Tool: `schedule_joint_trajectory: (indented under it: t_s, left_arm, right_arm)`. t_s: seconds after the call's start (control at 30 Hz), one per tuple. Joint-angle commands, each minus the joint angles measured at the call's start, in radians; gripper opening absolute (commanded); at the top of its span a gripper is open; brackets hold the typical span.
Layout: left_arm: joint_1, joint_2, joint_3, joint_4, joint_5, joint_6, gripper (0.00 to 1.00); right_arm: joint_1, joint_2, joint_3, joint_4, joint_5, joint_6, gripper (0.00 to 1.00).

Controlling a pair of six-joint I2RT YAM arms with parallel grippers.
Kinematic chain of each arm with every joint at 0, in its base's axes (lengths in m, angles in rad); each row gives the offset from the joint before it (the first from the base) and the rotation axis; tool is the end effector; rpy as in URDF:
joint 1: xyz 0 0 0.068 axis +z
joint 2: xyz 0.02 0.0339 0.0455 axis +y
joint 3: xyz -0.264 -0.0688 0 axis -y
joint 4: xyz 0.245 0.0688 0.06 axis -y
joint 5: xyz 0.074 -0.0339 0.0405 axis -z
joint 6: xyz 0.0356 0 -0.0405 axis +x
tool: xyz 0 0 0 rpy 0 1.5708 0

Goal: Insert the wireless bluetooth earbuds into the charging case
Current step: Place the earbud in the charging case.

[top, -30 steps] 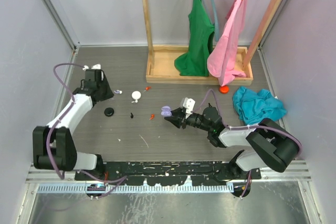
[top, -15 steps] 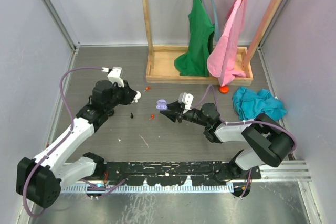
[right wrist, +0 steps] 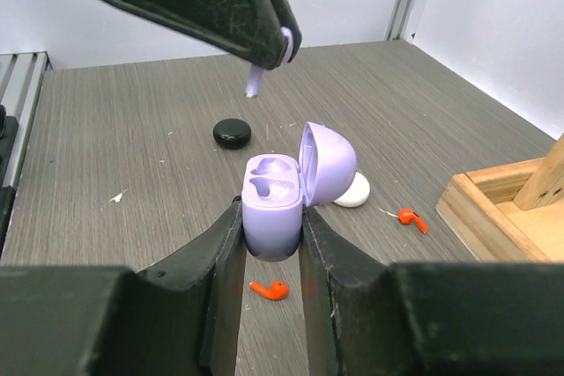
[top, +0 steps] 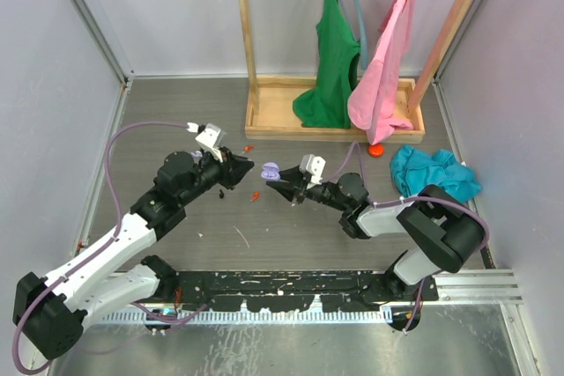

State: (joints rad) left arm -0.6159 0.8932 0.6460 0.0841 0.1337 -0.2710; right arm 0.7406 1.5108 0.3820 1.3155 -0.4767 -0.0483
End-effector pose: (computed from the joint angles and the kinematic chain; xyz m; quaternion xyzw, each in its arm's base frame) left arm 0.1724 -0.1278 0.2997 0.1731 0.7420 -0.3230 0.5614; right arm 0.1860 0.1922 0.2008 -0.4061 0.5026 0.3956 0.6527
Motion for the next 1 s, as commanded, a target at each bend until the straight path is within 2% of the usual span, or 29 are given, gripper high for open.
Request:
schedule_joint_trajectory:
  t_s: [0.0, 0.4, 0.97]
  left_arm:
    - [-0.048, -0.014, -0.013, 0.152, 0.012, -0.006, 0.08]
    - [-0.142, 0.063, 0.007, 0.238, -0.012, 0.036, 0.08]
    - [-0.15, 0.112, 0.02, 0.304, -0.023, 0.045, 0.08]
  right_arm:
    - [0.006, 0.019, 0.034, 0.144, 0.024, 0.0, 0.1]
    - [0.006, 0.055, 0.027, 0.218, 0.046, 0.012, 0.09]
    - [0.005, 0.083, 0.029, 0.25, 0.045, 0.033, 0.09]
